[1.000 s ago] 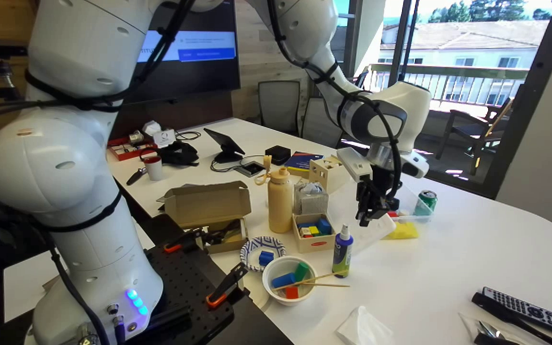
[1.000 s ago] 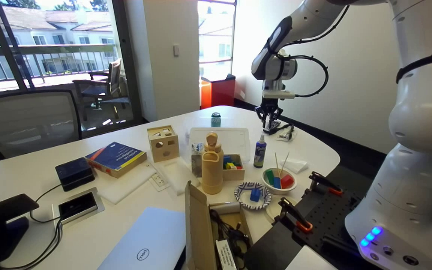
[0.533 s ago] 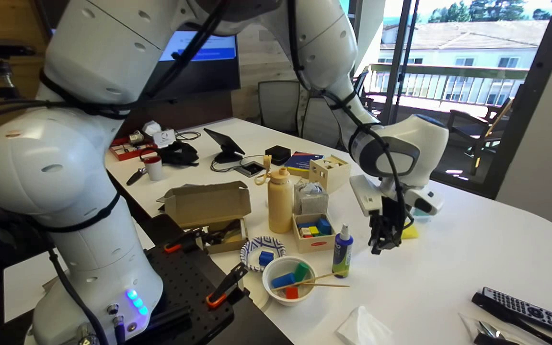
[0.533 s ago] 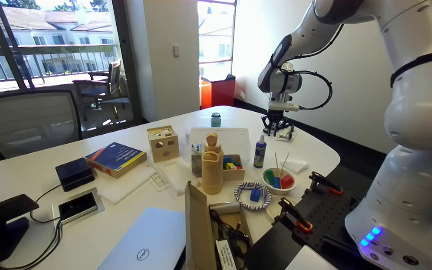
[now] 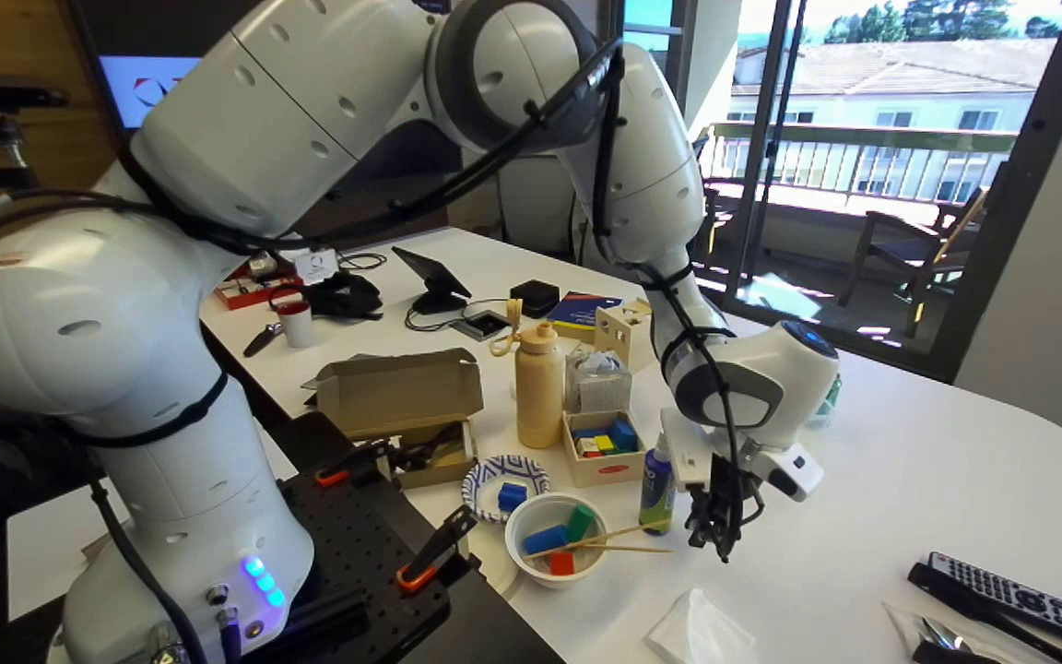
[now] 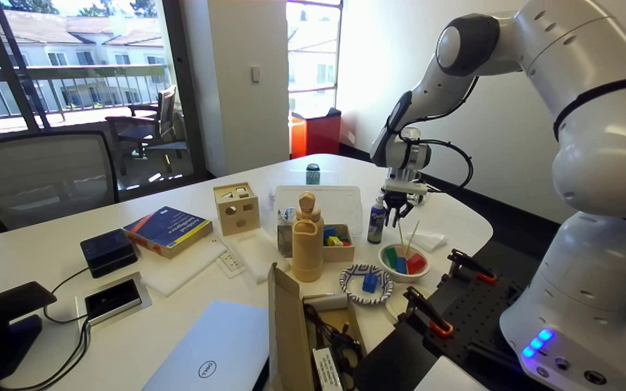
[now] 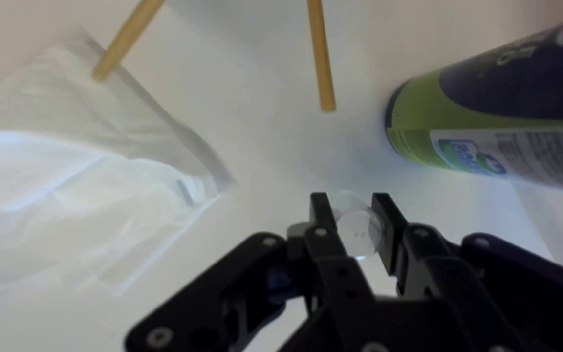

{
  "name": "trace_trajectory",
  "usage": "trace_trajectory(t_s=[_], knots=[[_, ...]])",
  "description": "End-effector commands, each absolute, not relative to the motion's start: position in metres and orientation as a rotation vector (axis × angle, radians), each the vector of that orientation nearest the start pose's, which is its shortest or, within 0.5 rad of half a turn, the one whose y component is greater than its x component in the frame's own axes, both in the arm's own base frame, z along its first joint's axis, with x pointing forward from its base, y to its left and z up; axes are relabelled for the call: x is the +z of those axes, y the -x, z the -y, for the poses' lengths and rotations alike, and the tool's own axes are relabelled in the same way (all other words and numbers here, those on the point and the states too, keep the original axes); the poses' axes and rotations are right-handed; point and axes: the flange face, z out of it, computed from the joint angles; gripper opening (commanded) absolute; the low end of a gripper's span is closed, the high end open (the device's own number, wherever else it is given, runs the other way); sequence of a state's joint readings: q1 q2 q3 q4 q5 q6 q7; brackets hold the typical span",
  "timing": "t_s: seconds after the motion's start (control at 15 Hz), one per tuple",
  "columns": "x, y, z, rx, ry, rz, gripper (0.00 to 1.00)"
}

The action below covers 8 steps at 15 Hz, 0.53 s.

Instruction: Uncover the yellow and blue bottle

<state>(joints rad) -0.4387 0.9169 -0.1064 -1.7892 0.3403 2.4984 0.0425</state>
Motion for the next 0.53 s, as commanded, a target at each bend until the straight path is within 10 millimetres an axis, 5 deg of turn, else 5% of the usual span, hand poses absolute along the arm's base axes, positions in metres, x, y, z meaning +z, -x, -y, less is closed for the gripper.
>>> trace_trajectory(t_s=[0.0,0.2,0.27,0.33,0.47], knots=[[0.0085,-0.5179,0.3206,0.243,2.723,-1.252,0.06],[0.005,-0.5167,0.3239,0.228,2.723,-1.27,0.06],[0.0046,-0.5168,0.3247,0.223,2.726,-1.278,0.14],[0.0048,-0.5167,0.3255,0.22,2.727,-1.282,0.51],[0.0057,-0.5162,0.3272,0.219,2.724,-1.281,0.57]])
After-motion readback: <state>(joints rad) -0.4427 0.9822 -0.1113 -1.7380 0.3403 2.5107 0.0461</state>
